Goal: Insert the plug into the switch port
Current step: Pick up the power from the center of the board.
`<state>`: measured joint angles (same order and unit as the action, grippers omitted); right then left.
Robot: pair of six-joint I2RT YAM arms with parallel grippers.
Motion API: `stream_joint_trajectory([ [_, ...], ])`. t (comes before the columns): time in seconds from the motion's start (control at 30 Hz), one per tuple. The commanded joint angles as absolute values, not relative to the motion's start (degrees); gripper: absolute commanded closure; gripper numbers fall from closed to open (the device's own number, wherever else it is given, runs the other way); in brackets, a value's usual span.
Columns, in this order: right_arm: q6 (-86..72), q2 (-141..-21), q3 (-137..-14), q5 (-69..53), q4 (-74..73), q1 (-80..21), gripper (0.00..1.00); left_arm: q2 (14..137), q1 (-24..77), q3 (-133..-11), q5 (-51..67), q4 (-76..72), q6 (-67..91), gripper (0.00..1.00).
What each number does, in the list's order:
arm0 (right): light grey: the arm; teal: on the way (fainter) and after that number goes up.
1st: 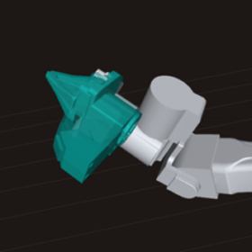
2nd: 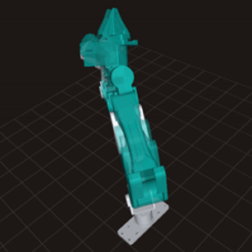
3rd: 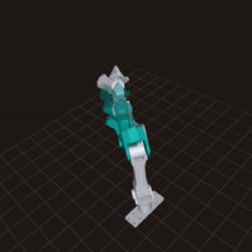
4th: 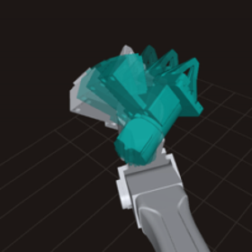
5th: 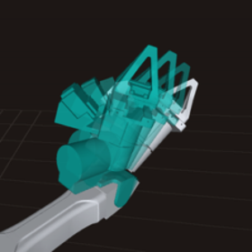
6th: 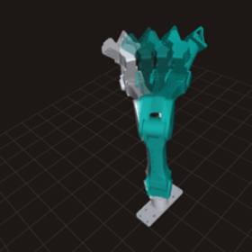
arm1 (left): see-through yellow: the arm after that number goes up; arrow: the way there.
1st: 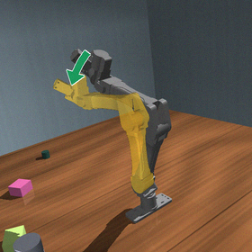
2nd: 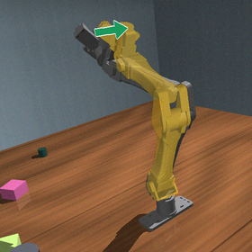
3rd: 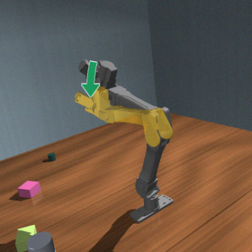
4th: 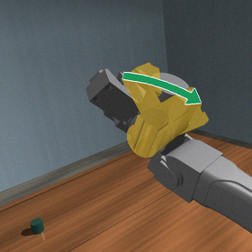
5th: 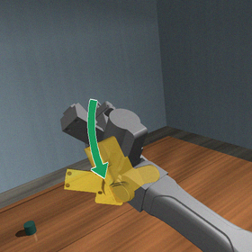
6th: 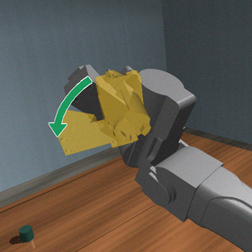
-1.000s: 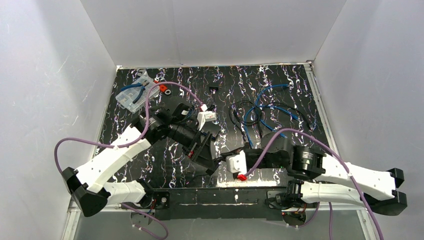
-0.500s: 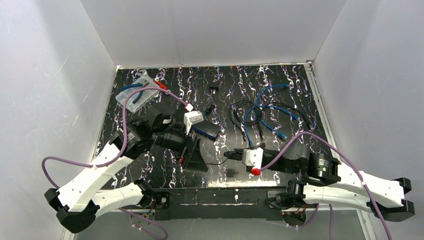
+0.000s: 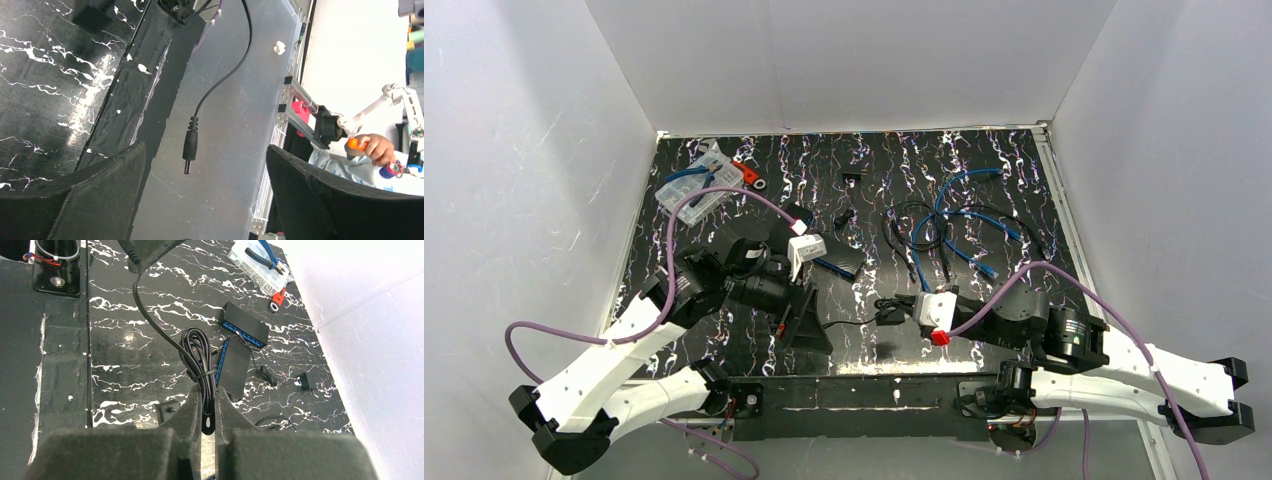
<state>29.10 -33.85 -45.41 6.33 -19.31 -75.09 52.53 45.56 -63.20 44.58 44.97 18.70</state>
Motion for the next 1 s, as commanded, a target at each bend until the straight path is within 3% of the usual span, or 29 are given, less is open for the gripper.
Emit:
stream_joint_trajectory([
  [0.0, 28.3, -33.6, -45.6, 8.0, -14.3, -75.3, 0.99, 51.4, 45.8, -62.5, 48.4, 45.5, 17.3, 0.18],
  [0.13, 28.4, -33.6, -45.5, 8.0, -14.2, -75.3, 0.99, 51.1, 45.7, -62.1, 49.0, 45.9, 17.0, 0.3],
  [0.27, 28.2, -33.9, -45.4, 8.1, -14.2, -75.3, 0.99, 51.1, 45.7, -62.1, 49.6, 46.1, 16.8, 0.55],
  [0.43, 27.8, -33.6, -45.0, 8.1, -14.0, -75.3, 0.99, 51.0, 45.7, -62.1, 49.9, 46.7, 16.6, 0.64],
  [0.7, 27.6, -33.2, -44.5, 8.6, -14.0, -75.3, 0.99, 51.1, 45.7, -62.3, 50.1, 47.8, 15.9, 0.9],
  [0.77, 27.6, -33.0, -44.6, 8.7, -14.1, -75.3, 0.99, 51.3, 45.7, -62.4, 50.0, 48.2, 15.7, 1.0],
  [0.97, 27.1, -32.7, -44.4, 8.1, -14.8, -75.3, 0.99, 51.9, 45.8, -62.3, 49.7, 48.3, 15.7, 1.0],
])
